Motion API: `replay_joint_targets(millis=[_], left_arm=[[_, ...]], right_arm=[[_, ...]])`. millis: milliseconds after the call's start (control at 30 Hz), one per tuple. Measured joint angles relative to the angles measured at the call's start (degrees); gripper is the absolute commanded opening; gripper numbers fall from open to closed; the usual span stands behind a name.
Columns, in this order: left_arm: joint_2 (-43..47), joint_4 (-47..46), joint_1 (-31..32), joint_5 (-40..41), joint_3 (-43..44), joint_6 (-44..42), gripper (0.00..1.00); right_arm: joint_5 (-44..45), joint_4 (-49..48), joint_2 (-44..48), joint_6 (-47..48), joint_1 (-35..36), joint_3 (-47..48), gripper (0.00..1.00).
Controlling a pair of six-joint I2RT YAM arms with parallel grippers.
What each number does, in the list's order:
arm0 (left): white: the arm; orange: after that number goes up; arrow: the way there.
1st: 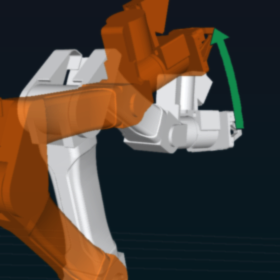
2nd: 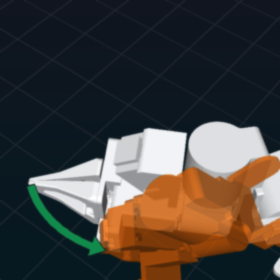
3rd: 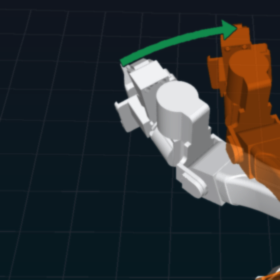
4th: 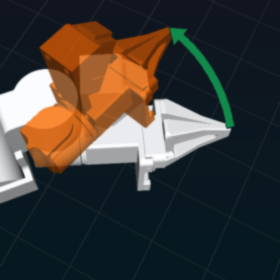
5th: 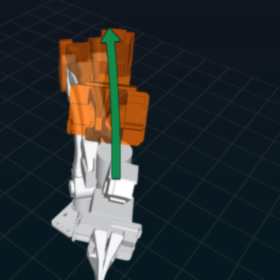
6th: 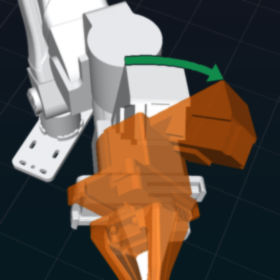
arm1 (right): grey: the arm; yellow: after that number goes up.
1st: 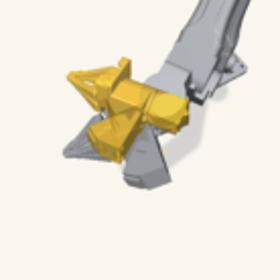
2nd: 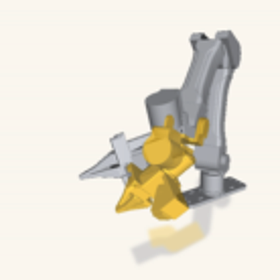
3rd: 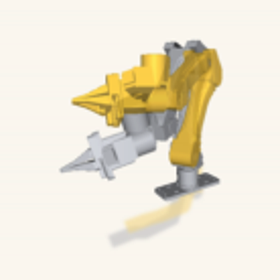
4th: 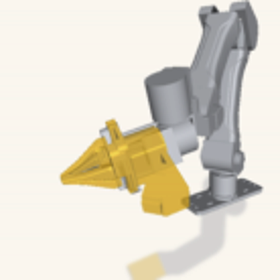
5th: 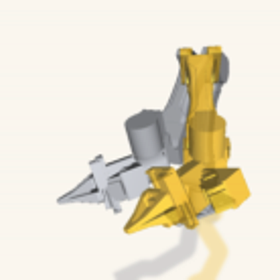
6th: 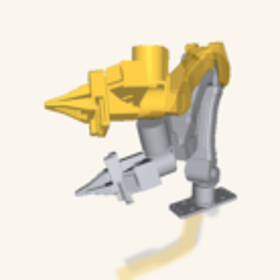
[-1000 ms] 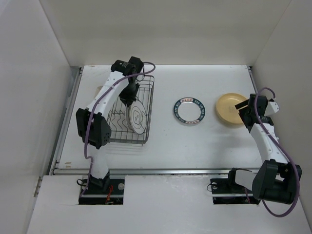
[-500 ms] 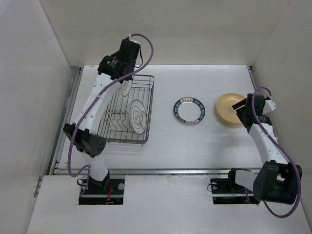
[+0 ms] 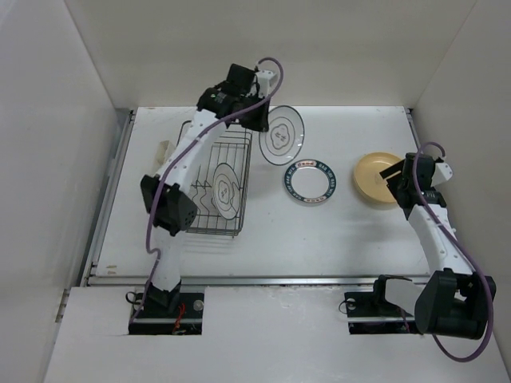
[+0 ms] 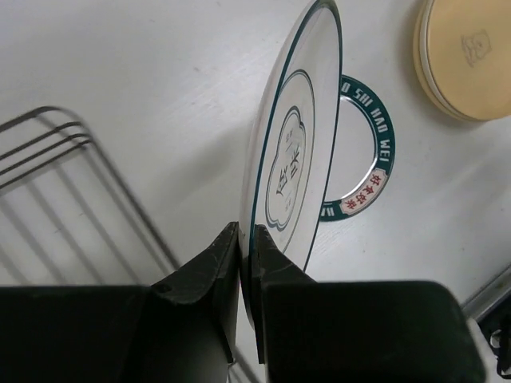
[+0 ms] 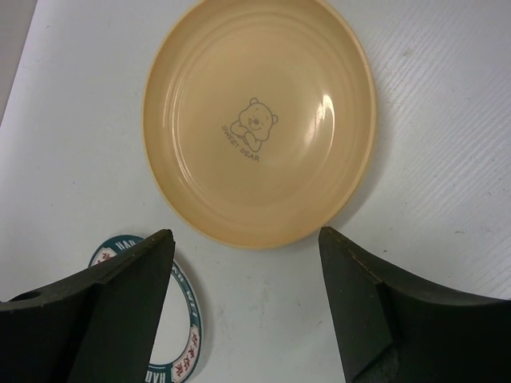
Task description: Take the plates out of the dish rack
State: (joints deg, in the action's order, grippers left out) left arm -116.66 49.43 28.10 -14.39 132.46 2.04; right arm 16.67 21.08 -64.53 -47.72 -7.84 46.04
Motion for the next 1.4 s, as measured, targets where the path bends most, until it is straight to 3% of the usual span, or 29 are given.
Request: replay_joint_targets(millis=[200, 433, 500, 567, 600, 733, 933, 1167, 1300, 1400], left_arm=[[-13.44, -3.41, 2.27, -6.88, 1.07, 3.04, 0.06], [-19.43, -6.36, 3.96, -11.13, 1.07, 5.95, 0.16], [-20.22, -6.80, 4.17, -12.24, 1.09, 6.51, 0.39], [-20.87, -6.29, 4.76, -11.50, 1.20, 6.10, 0.56], [-21.14, -5.49, 4.96, -9.94, 1.42, 5.62, 0.73], [-21.31, -0.90, 7.67, 0.79, 2.23, 0.37, 0.89], [-21.33, 5.79, 12.35, 12.28, 6.43, -2.62, 0.93], [-17.77, 11.06, 9.60, 21.66, 16.52, -3.82, 0.98], [-11.17, 16.02, 6.88, 27.67, 15.41, -6.08, 1.00], [-4.24, 19.61, 4.20, 29.83, 8.07, -7.06, 1.00]], right_arm=[[0.00, 0.02, 0.39, 0.42, 0.00, 0.00, 0.78], [0.02, 0.87, -0.50, 1.09, 0.00, 1.11, 0.78], [0.02, 1.25, -0.79, 1.49, 0.00, 1.62, 0.78], [0.04, 1.44, -0.81, 1.84, 0.00, 1.95, 0.78], [0.04, 1.46, -0.81, 1.97, 0.00, 2.08, 0.78], [0.04, 1.46, -0.83, 2.56, 0.00, 2.23, 0.78], [0.02, 1.49, -1.14, 2.78, 0.00, 2.23, 0.78], [-0.31, 1.40, -0.37, 2.93, 0.00, 2.21, 0.78], [-0.66, 1.27, 1.75, 2.95, 0.02, 1.73, 0.78], [-0.70, 1.16, 3.10, 2.95, 0.00, 1.25, 0.78]])
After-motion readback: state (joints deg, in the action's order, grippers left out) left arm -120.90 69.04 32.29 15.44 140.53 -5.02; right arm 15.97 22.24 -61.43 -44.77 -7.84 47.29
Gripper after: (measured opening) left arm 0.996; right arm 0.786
